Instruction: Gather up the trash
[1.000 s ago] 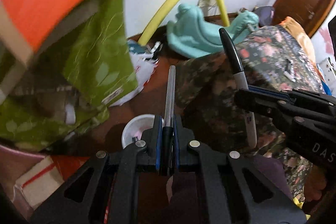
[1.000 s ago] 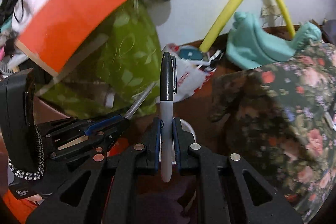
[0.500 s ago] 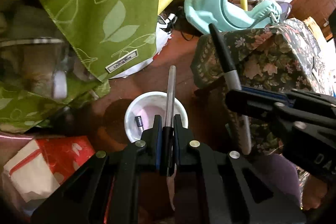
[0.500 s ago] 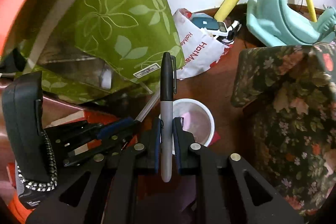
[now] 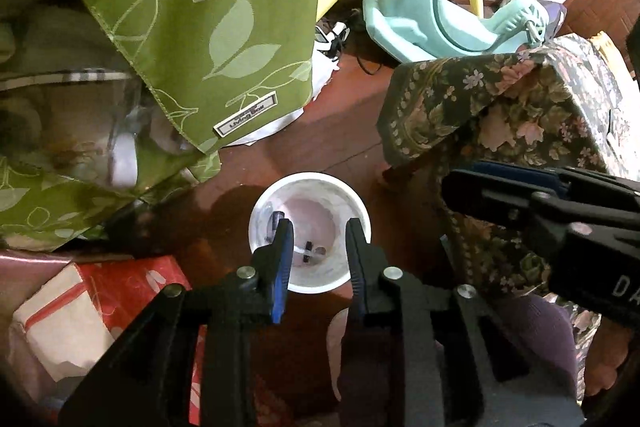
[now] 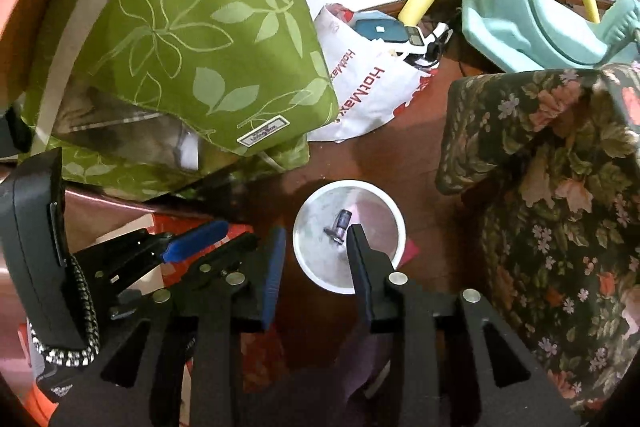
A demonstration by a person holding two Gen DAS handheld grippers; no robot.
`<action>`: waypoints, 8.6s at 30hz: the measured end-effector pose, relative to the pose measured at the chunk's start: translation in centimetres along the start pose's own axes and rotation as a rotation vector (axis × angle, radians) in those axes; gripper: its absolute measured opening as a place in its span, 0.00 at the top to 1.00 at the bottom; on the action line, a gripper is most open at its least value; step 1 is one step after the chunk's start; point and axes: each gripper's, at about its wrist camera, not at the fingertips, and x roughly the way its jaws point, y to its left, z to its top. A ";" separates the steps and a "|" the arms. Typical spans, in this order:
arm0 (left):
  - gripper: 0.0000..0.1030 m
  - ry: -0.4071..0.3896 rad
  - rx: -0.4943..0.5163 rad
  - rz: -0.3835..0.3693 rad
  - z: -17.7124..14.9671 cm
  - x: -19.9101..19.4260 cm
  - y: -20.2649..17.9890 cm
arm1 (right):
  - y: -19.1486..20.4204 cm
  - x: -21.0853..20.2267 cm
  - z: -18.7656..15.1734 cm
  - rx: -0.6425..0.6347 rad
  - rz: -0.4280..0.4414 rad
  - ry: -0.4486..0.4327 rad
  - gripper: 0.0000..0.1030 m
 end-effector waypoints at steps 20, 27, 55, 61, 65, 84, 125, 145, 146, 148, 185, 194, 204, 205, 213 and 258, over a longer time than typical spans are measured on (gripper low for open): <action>0.71 -0.167 0.218 -0.054 1.4 -8.3 -11.0 | -4.1 -14.0 -3.5 0.102 -0.090 -0.277 0.72; 0.64 -0.242 0.337 -0.102 2.2 -10.9 -18.1 | -8.5 -19.2 -5.9 0.201 -0.157 -0.367 0.72; 0.57 -0.181 0.608 -0.253 5.4 -3.6 -41.2 | -30.9 -27.7 -14.3 0.552 -0.318 -0.469 0.72; 0.57 -0.144 0.634 -0.264 6.9 -0.2 -43.1 | -34.1 -25.9 -11.6 0.560 -0.273 -0.467 0.57; 0.57 -0.127 0.636 -0.282 7.5 1.7 -43.4 | -35.8 -24.4 -9.5 0.553 -0.273 -0.462 0.57; 0.75 -0.172 0.742 -0.231 8.2 5.8 -46.5 | -38.2 -20.9 -7.3 0.534 -0.269 -0.474 0.92; 0.76 -0.092 0.873 -0.326 1.0 -1.2 -51.3 | -39.3 -24.6 -20.6 0.716 -0.264 -0.393 0.92; 0.76 -0.075 0.770 -0.283 1.9 0.3 -48.0 | -36.7 -22.0 -18.8 0.566 -0.258 -0.370 0.80; 0.76 -0.076 0.771 -0.286 2.0 0.3 -47.9 | -37.0 -21.6 -18.7 0.578 -0.252 -0.363 0.80; 0.76 -0.078 0.774 -0.290 2.1 0.4 -47.8 | -37.4 -21.0 -18.3 0.589 -0.246 -0.352 0.80; 0.68 -0.045 0.896 -0.357 -1.6 -1.8 -51.3 | -35.0 -29.2 -24.5 0.655 -0.362 -0.543 0.97; 0.59 0.050 0.904 -0.326 -3.0 3.8 -55.6 | -37.9 -30.7 -28.4 0.762 -0.394 -0.561 0.97; 0.81 0.003 0.890 -0.262 -3.8 6.1 -56.9 | -39.3 -29.9 -29.3 0.790 -0.367 -0.540 0.97; 0.97 0.001 0.887 -0.258 -3.7 6.1 -56.7 | -39.2 -29.9 -29.1 0.789 -0.364 -0.542 0.97; 1.00 -0.018 0.839 -0.330 -2.7 2.7 -54.2 | -37.1 -31.5 -27.3 0.744 -0.365 -0.587 0.97; 1.00 -0.288 0.267 -0.144 2.7 -12.9 -14.1 | -8.0 -19.6 -5.3 0.113 -0.101 -0.458 0.97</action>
